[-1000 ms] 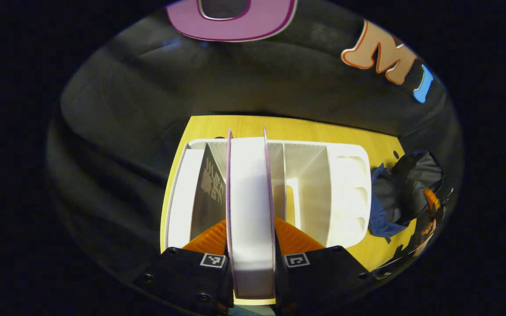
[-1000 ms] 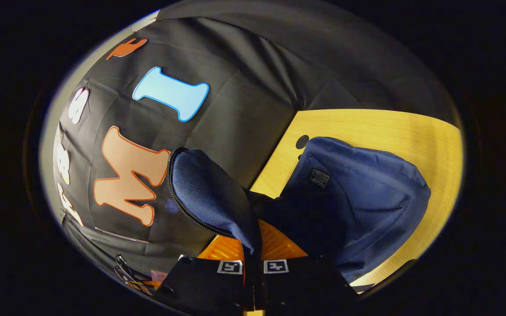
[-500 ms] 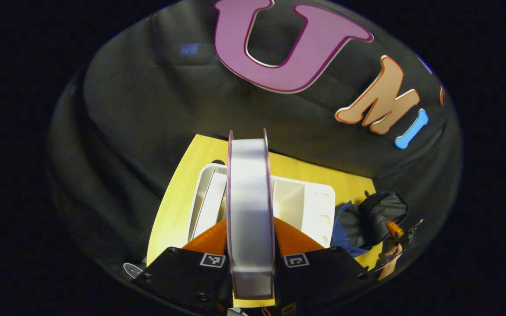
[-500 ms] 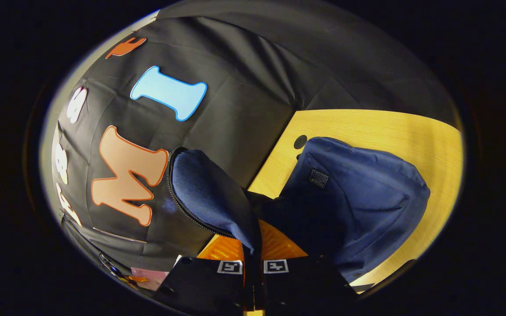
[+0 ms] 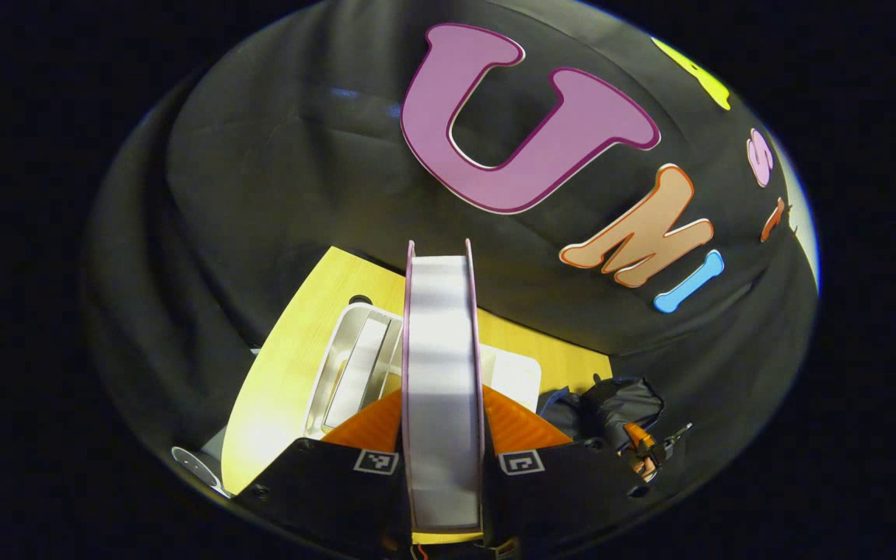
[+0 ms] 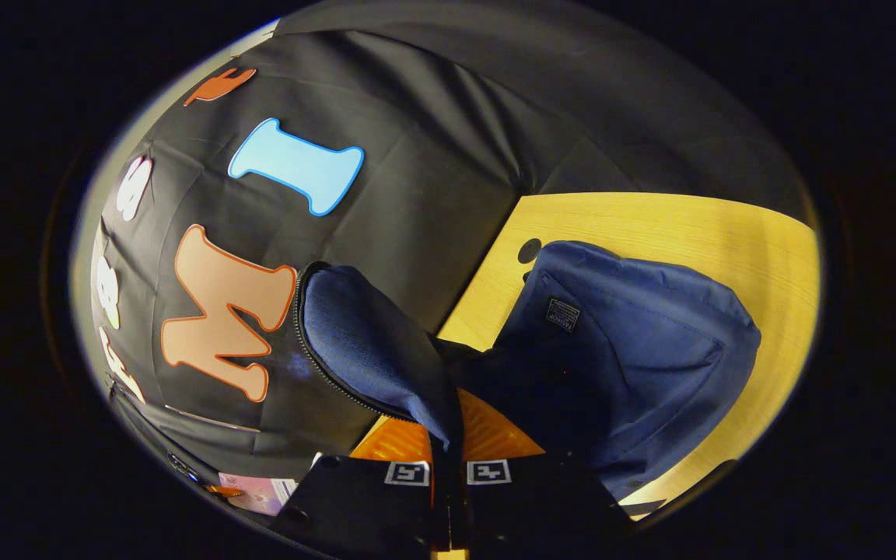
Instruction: Open the schoolbag, grab two books from the bookshelf and put them into the schoolbag.
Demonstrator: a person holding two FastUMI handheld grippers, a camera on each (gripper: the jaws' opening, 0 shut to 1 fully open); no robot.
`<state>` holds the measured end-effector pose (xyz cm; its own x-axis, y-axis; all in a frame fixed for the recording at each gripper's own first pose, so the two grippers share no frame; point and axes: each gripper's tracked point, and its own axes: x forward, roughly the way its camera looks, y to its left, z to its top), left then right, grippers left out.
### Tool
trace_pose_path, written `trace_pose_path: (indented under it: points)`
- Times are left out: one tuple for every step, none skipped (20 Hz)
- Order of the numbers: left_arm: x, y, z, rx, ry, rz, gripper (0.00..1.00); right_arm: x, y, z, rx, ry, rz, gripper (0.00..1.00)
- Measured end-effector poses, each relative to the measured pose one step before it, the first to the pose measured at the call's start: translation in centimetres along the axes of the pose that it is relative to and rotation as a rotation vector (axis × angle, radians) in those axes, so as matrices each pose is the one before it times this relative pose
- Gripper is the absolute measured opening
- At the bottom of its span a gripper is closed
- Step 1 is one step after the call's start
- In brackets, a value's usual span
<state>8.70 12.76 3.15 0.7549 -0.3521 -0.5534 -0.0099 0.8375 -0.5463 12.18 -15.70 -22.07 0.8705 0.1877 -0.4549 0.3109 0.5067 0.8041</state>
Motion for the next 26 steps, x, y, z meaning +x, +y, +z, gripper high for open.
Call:
trace_pose_path:
  points:
    - [-0.151,-0.275,-0.064,-0.01767,-0.00148,-0.01562,0.33,-0.094,-0.018,-0.041,0.00042,-0.00024,-0.00053,0.04]
    - [-0.090,-0.371,-0.035,-0.02029,-0.00054,-0.01861,0.31,0.047,0.014,0.050,-0.00074,-0.00004,-0.00113,0.04]
    - [-0.104,-0.172,-0.155,-0.02041,0.00018,-0.01662,0.33,-0.069,-0.047,0.000,-0.00104,0.00046,-0.00114,0.04]
    - [-0.058,-0.143,-0.119,-0.01831,0.00057,-0.01527,0.33,-0.005,-0.007,0.067,-0.00025,0.00004,-0.00118,0.03]
    - [0.064,-0.167,-0.132,-0.02085,0.00098,-0.01402,0.33,0.016,-0.002,-0.028,0.00005,0.00002,-0.00032,0.04]
    - [0.022,-0.257,-0.214,-0.02109,0.00225,-0.01775,0.33,0.046,0.006,0.013,0.00001,0.00124,-0.00112,0.04]
    - [0.225,-0.507,-0.227,-0.02169,-0.00145,-0.02334,0.32,-0.006,-0.027,0.030,0.00075,0.00020,-0.00029,0.03]
    - [0.179,-0.627,-0.148,-0.02482,0.00089,-0.02832,0.32,0.029,0.027,-0.024,0.00006,0.00014,0.00041,0.04]
    - [0.334,-0.355,-0.243,-0.01641,0.00520,-0.02485,0.31,0.023,-0.058,-0.106,0.00034,0.00192,-0.00010,0.04]
    - [0.306,-0.429,-0.300,-0.01712,0.00204,-0.02343,0.32,0.030,-0.010,-0.101,-0.00022,0.00269,-0.00100,0.03]
    - [0.578,-0.330,-0.248,-0.01258,0.00072,-0.01735,0.32,0.014,0.009,-0.076,-0.00206,0.00119,-0.00117,0.03]
    - [0.419,-0.288,-0.367,-0.01125,0.00364,-0.01440,0.32,0.104,0.047,0.020,-0.00242,0.00015,-0.00042,0.03]
    - [0.540,-0.376,-0.242,-0.00770,0.00376,-0.01324,0.32,0.041,-0.011,-0.044,-0.00117,0.00047,-0.00005,0.03]
    - [0.597,-0.514,-0.387,-0.01224,0.00247,-0.01929,0.32,0.056,0.026,0.050,-0.00044,0.00098,-0.00011,0.03]
    - [0.607,-0.533,-0.372,-0.00997,0.00707,-0.01980,0.32,-0.073,-0.051,-0.074,0.00069,-0.00028,0.00023,0.03]
    - [0.557,-0.606,-0.523,-0.01014,0.01138,-0.02417,0.32,0.084,0.021,-0.016,0.00130,0.00293,0.00081,0.03]
    - [0.837,-0.564,-0.583,-0.00881,0.01184,-0.01686,0.32,-0.030,0.012,-0.098,-0.00066,0.00166,0.00008,0.03]
    - [0.707,-0.325,-0.538,-0.00322,0.01252,-0.01206,0.32,0.106,-0.016,0.076,0.00011,-0.00027,-0.00021,0.03]
    - [0.973,-0.228,-0.562,-0.00369,0.01355,-0.00549,0.33,-0.095,0.050,-0.021,-0.00067,-0.00014,0.00040,0.04]
    - [0.676,-0.321,-0.486,-0.00322,0.01284,-0.00594,0.33,0.043,-0.021,0.038,-0.00221,0.00084,-0.00011,0.03]
    - [0.817,-0.209,-0.562,-0.00535,0.01107,-0.00658,0.32,-0.018,-0.010,-0.095,-0.00102,0.00072,0.00091,0.04]
    - [0.710,-0.318,-0.366,-0.00740,0.01235,-0.00673,0.32,0.015,-0.002,-0.028,0.00009,-0.00045,0.00034,0.03]
    - [0.741,-0.238,-0.496,-0.00614,0.00986,-0.00694,0.32,-0.057,0.008,0.009,0.00124,-0.00039,0.00120,0.03]
    - [0.636,-0.196,-0.402,-0.00363,0.00792,-0.00661,0.32,0.010,-0.014,0.109,0.00169,-0.00033,0.00089,0.03]
    - [0.813,-0.206,-0.275,-0.00234,0.01127,-0.00470,0.32,-0.043,-0.020,-0.074,0.00052,0.00037,0.00048,0.04]
    - [0.661,-0.122,-0.311,-0.00389,0.00938,-0.00410,0.32,0.094,-0.003,0.032,0.00023,0.00006,0.00014,0.03]
